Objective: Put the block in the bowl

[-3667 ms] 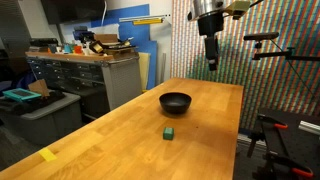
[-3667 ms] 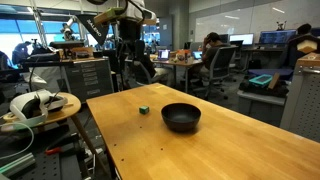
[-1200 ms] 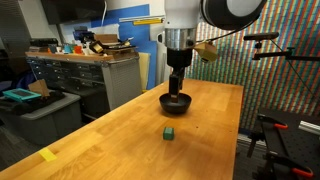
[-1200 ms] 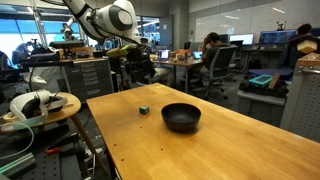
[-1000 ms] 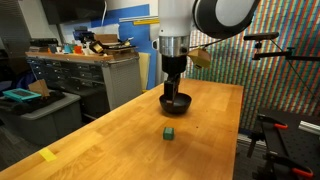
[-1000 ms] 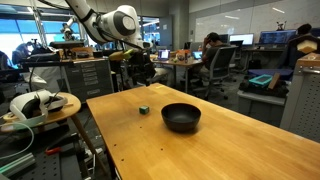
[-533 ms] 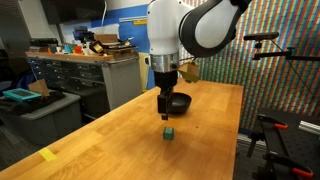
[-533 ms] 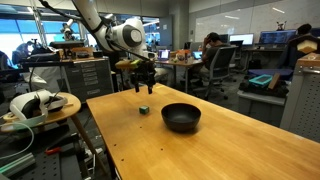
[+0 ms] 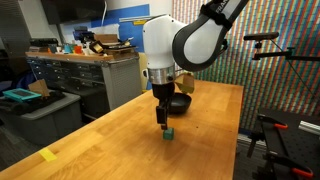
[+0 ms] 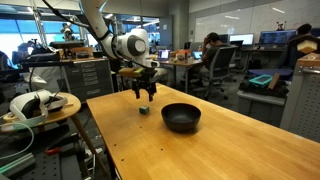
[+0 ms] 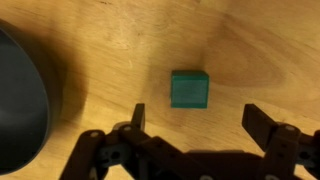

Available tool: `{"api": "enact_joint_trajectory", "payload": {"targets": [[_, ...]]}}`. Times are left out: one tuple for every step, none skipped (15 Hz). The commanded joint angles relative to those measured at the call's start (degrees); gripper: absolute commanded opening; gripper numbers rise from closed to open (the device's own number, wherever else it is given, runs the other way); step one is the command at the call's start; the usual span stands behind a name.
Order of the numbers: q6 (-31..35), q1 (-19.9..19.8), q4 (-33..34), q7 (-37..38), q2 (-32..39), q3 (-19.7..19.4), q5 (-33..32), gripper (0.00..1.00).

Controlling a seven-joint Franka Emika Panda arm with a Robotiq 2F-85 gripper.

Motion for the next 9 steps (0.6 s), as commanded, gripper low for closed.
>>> {"api": "enact_joint_trajectory", "payload": {"targets": [[-0.3, 0.8, 3.1, -3.1, 3.5, -0.9, 2.7, 1.0], [-0.4, 0.9, 3.5, -3.5, 4.1, -0.9, 3.0, 1.0], [-0.5, 1.0, 3.7, -3.8, 4.7, -1.0, 3.1, 1.0], [-0.6, 1.0, 4.0, -4.1, 5.2, -1.0, 3.3, 1.0], [-0.7, 1.0, 4.1, -4.4, 5.5, -1.0, 3.2, 1.0], [-0.8, 1.0, 4.2, -4.6, 5.9, -1.0, 3.3, 1.0], [-0.8, 1.0, 4.2, -5.0, 6.2, -0.9, 3.3, 1.0], [-0.9, 0.9, 4.3, -5.3, 6.5, -0.9, 3.4, 1.0], [-1.1, 0.8, 4.5, -5.7, 6.8, -0.8, 3.6, 1.0]]}}
